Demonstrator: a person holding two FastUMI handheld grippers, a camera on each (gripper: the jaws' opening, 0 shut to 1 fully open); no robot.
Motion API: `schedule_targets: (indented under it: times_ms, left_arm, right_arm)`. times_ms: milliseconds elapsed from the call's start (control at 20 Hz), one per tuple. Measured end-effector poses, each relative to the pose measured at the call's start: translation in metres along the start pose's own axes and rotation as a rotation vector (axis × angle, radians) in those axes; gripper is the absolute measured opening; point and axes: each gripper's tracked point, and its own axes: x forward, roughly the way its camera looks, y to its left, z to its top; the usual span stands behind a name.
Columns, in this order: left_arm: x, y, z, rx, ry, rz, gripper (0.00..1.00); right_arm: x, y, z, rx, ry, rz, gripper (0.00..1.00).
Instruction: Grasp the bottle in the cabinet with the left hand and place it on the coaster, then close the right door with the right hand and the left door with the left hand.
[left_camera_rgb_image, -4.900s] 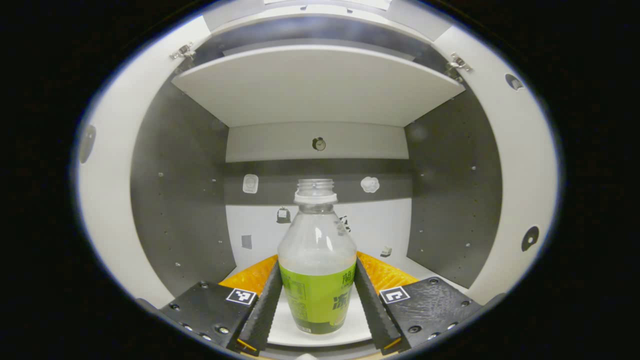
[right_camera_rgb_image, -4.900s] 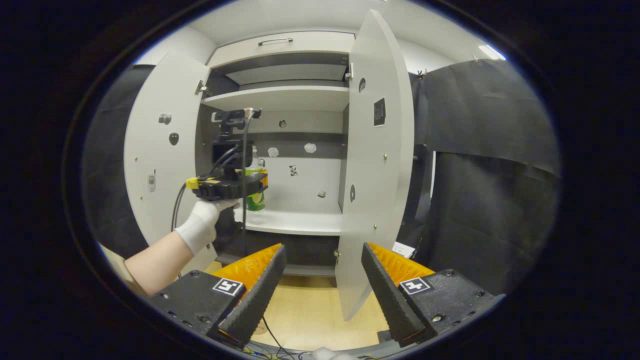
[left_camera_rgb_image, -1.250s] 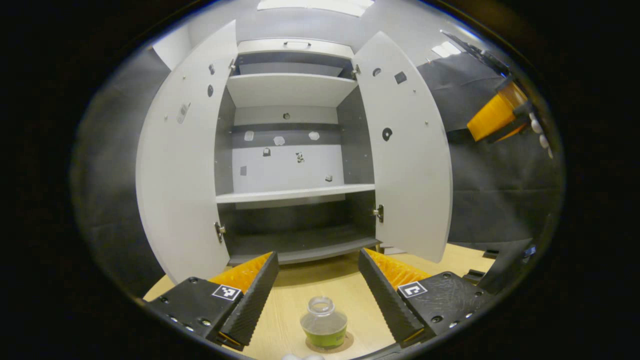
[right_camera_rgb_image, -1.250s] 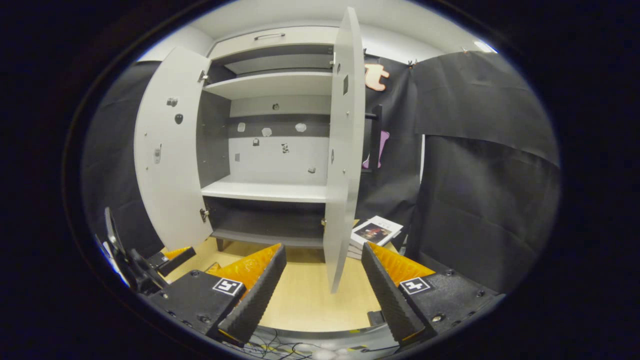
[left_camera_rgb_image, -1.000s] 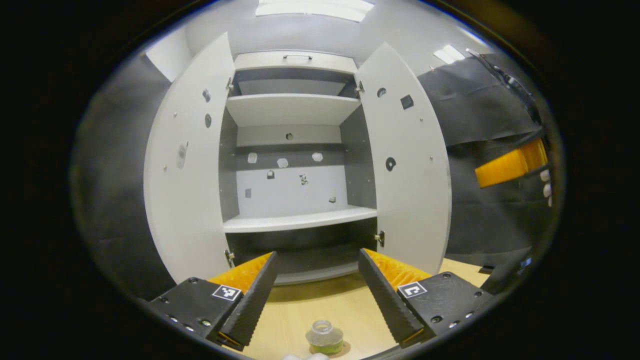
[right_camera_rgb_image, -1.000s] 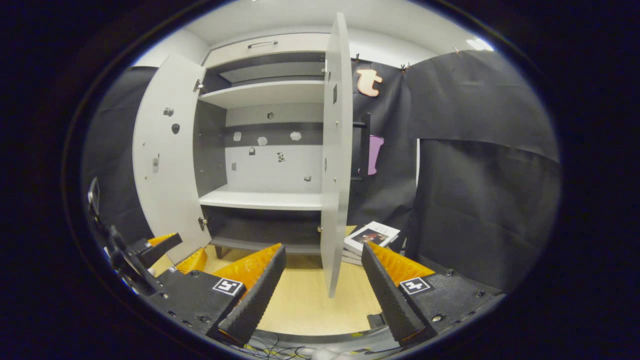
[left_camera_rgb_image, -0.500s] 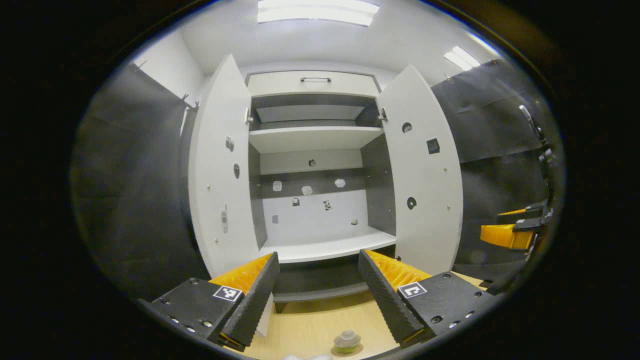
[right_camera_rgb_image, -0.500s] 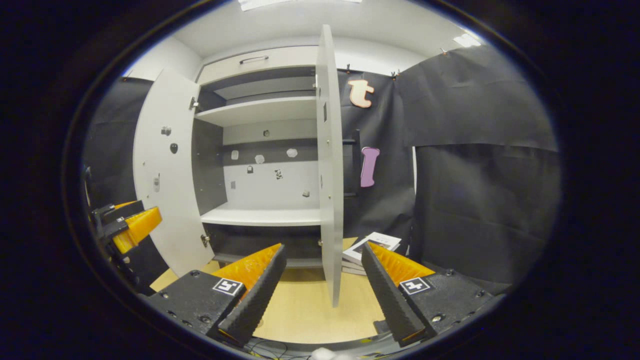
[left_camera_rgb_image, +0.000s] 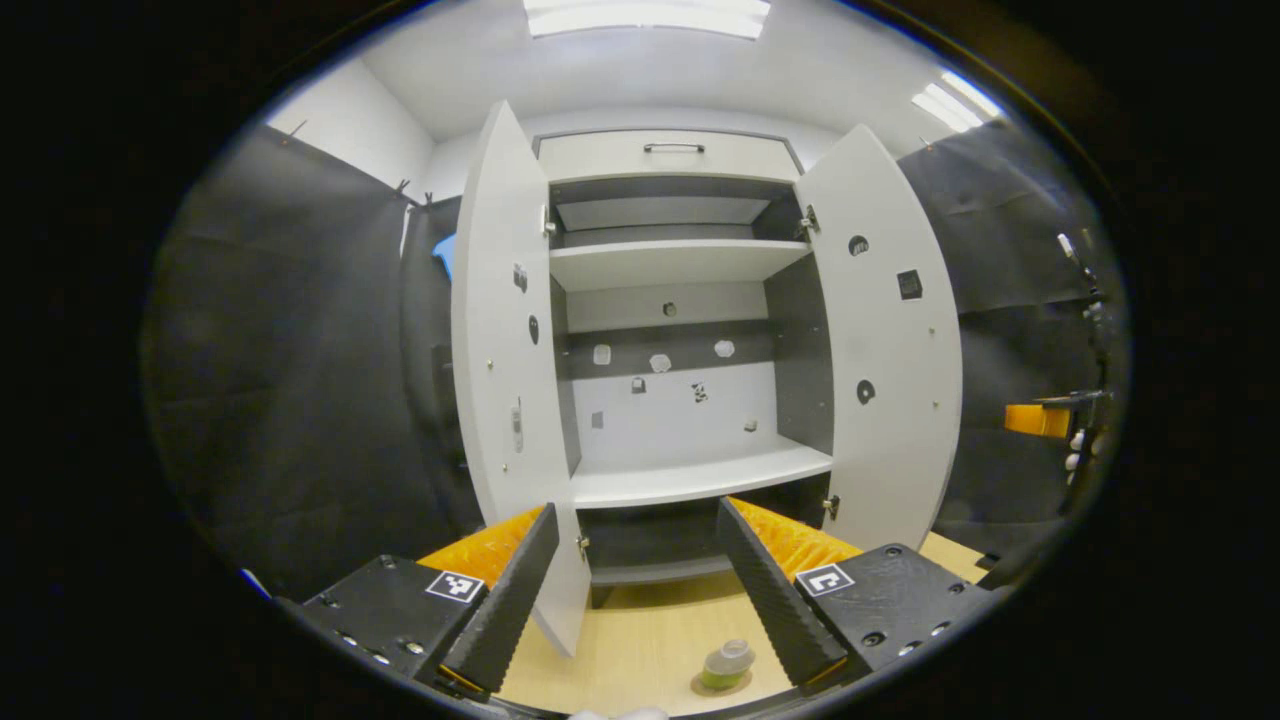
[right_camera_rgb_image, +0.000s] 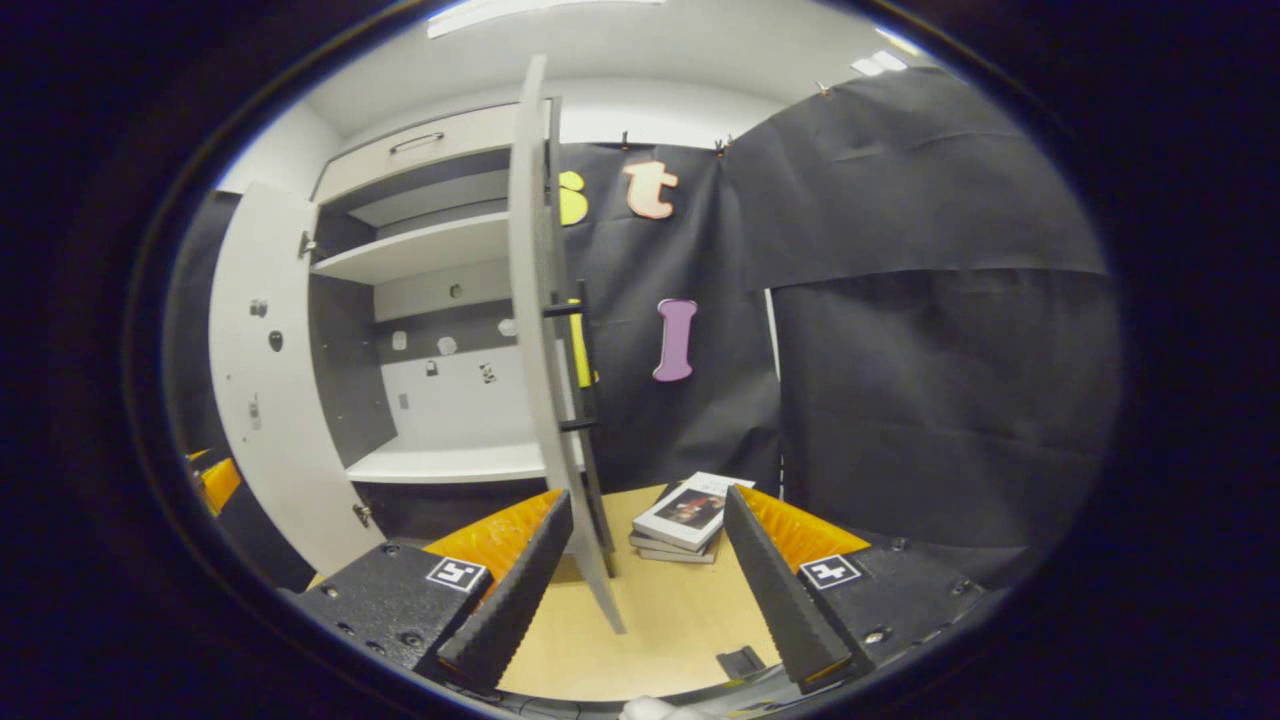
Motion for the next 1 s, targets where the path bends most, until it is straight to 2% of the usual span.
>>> schedule_targets:
  times_ms: [100, 200, 250, 450, 750, 800, 850, 1000]
  left_arm:
    - [0.001, -0.006, 0.003, -0.010, 0.002, 0.011, 0.97]
    - [0.004, -0.010, 0.007, -0.005, 0.010, 0.044, 0.97]
    - [0.005, -0.012, 0.007, -0.008, 0.020, 0.064, 0.96]
    - [0.009, -0.029, 0.014, -0.011, 0.033, 0.109, 0.98]
    - [0.017, -0.047, 0.023, -0.024, 0.029, 0.152, 0.97]
    - [0.019, -0.048, 0.026, -0.022, 0.026, 0.156, 0.98]
    - [0.020, -0.047, 0.026, -0.021, 0.026, 0.162, 0.97]
    - [0.023, -0.046, 0.024, -0.025, 0.027, 0.171, 0.96]
  right_arm:
    - [0.026, -0.015, 0.011, -0.015, -0.007, 0.002, 1.00]
    - [0.054, -0.019, 0.015, -0.036, 0.024, 0.036, 0.97]
    - [0.067, -0.018, 0.018, -0.051, 0.038, 0.061, 1.00]
    - [0.108, -0.019, 0.041, -0.064, 0.026, 0.133, 1.00]
    - [0.121, 0.015, 0.053, -0.056, 0.031, 0.300, 0.98]
    - [0.122, 0.021, 0.051, -0.070, 0.040, 0.311, 1.00]
    - [0.122, 0.020, 0.053, -0.081, 0.031, 0.315, 0.95]
    - [0.121, 0.020, 0.054, -0.090, 0.033, 0.298, 0.95]
